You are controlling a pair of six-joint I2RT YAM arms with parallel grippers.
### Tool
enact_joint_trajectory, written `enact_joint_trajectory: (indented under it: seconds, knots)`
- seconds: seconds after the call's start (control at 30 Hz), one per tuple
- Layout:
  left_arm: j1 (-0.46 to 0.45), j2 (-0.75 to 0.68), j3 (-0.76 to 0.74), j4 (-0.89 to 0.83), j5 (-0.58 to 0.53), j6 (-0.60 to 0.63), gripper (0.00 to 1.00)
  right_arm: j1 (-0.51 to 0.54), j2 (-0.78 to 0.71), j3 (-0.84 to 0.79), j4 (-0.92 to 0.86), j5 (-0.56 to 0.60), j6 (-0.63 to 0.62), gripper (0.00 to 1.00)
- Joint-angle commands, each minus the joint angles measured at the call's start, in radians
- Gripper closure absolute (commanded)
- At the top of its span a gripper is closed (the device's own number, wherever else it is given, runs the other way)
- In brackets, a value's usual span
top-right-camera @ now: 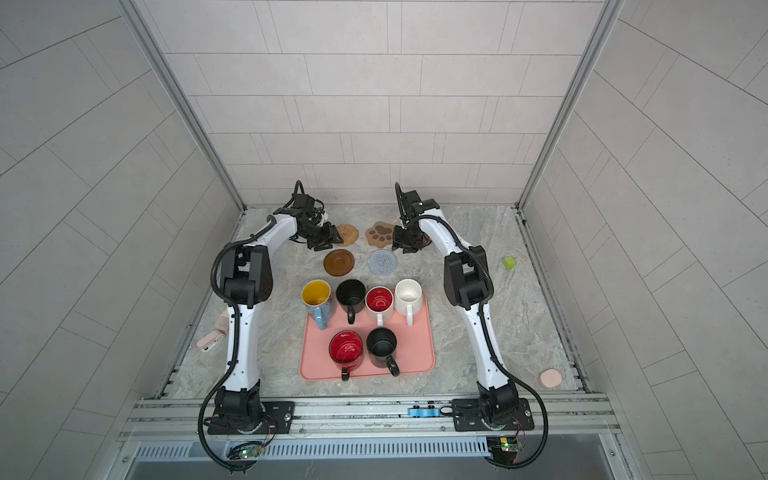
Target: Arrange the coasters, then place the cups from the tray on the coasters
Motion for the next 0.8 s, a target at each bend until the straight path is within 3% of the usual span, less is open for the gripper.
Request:
enact_joint_trajectory:
  seconds: [0.0,0.77]
  knots:
    - [-0.005,0.017,0.006,0.004,0.016,-0.003,0.42,-0.012,-0.063,-0.003,-0.016,0.02,0.015,0.55]
    - [-0.008,0.008,-0.037,-0.006,0.045,0.01,0.42,-0.02,-0.069,-0.006,-0.016,0.033,0.027,0.55]
